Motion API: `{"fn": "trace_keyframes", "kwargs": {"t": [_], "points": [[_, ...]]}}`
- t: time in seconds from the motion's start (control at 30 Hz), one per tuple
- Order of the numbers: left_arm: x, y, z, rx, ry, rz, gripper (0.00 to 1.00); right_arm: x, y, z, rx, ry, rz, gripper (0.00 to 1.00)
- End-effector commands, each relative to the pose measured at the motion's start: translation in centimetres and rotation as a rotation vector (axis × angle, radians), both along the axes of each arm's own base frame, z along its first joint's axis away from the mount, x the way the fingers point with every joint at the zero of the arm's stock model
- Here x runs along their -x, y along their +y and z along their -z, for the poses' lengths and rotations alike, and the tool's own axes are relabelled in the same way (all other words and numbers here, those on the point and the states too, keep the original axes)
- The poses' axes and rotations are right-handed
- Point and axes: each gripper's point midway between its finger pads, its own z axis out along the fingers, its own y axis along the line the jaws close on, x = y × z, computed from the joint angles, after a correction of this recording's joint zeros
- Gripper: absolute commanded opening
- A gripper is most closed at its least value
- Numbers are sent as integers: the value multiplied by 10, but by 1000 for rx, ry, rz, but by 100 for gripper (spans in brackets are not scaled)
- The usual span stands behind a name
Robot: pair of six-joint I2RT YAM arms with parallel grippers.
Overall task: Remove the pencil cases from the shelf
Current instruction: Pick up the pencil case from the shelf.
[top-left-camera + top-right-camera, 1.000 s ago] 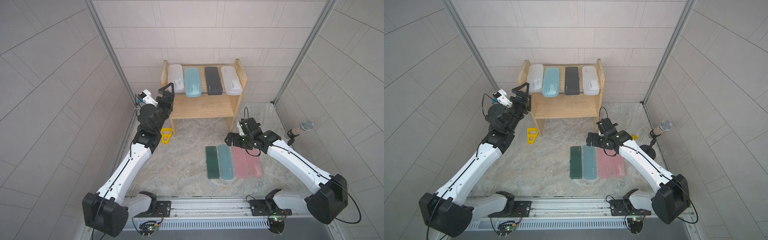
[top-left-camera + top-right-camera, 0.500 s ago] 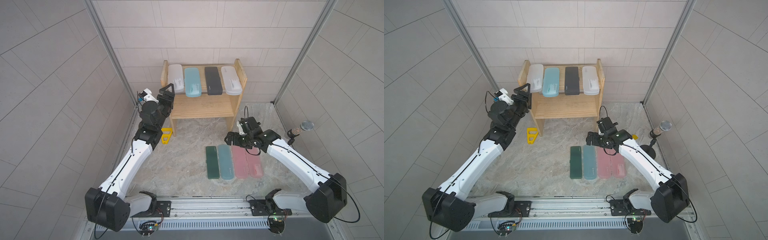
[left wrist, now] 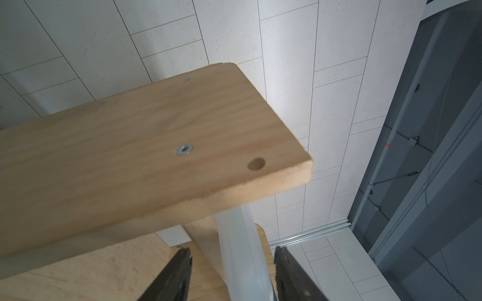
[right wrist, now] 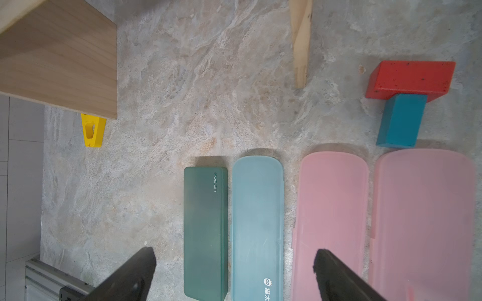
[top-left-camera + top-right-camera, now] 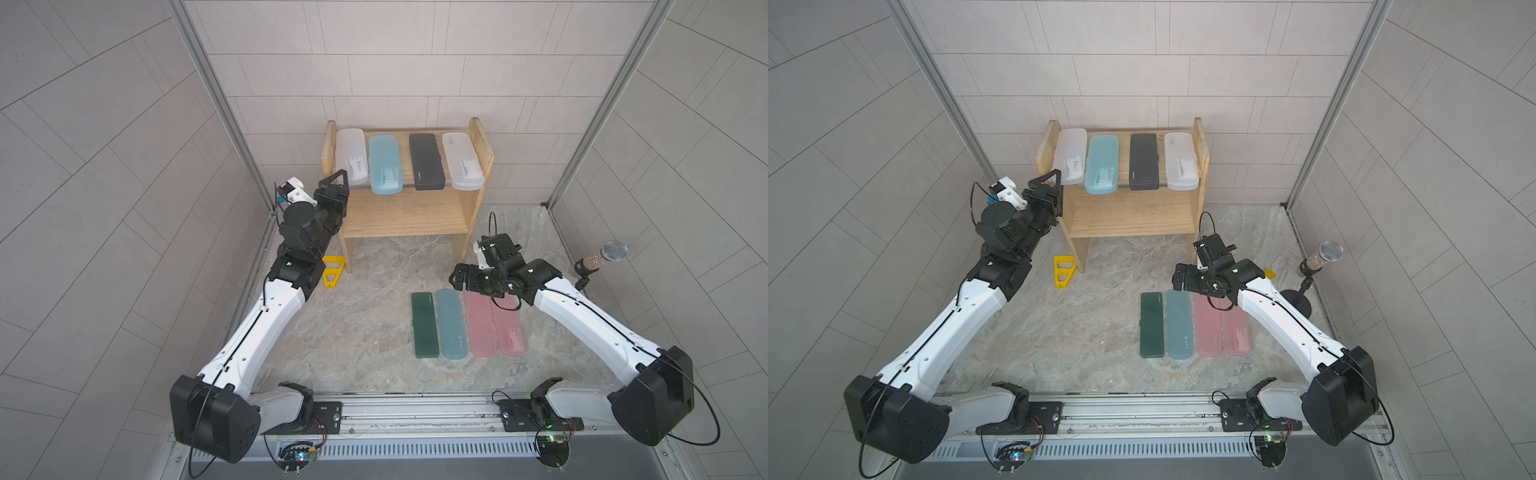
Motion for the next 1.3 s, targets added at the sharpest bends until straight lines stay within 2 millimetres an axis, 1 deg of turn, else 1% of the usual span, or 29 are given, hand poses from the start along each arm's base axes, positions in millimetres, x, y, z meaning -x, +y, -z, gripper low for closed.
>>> {"fn": "trace_keyframes", "kwargs": {"t": [0.0, 0.17, 0.2, 0.23, 0.27, 0.37, 0.47, 0.53, 0.57, 0.6, 0.63, 0.67, 0.7, 0.87, 0.97, 1.03, 1.13, 1.27], "points": [[12, 5, -21, 13, -57, -6, 53, 5, -4, -2, 8, -6, -6, 100], [16, 8, -19, 20, -60, -12, 44, 6, -5, -1, 10, -5, -4, 100], [17, 8, -19, 20, -60, -14, 41, 6, -5, -2, 8, -9, -5, 100], [17, 9, -18, 20, -59, -17, 35, 6, -5, -2, 10, -7, -5, 100], [17, 9, -17, 21, -58, -17, 32, 6, -5, -2, 9, -9, -6, 100], [18, 10, -17, 26, -61, -17, 28, 7, -5, -3, 11, -10, -8, 100], [17, 9, -16, 31, -59, -12, 26, 7, -6, -4, 12, -12, -7, 100], [16, 8, -15, 34, -57, -6, 22, 7, -6, -4, 12, -12, -7, 100], [16, 7, -14, 35, -56, -4, 22, 7, -6, -4, 12, -12, -6, 100], [15, 7, -13, 33, -53, -4, 26, 7, -6, -4, 13, -11, -6, 100], [16, 7, -13, 35, -55, -2, 36, 7, -6, -4, 13, -11, -7, 100], [17, 7, -13, 33, -57, -2, 42, 7, -7, -3, 15, -10, -6, 100], [17, 7, -13, 34, -60, -2, 46, 7, -6, -4, 14, -11, -6, 100], [17, 7, -11, 34, -61, -2, 58, 7, -6, -2, 11, -8, -7, 100], [15, 7, -11, 36, -58, 0, 63, 7, -6, -2, 14, -10, -6, 100], [14, 6, -12, 37, -58, 5, 64, 7, -6, -2, 14, -10, -6, 100], [12, 3, -16, 42, -52, 17, 64, 6, -6, -2, 14, -9, -4, 100], [6, -2, -15, 38, -20, 35, 63, 4, -5, -3, 12, -10, -6, 100]]}}
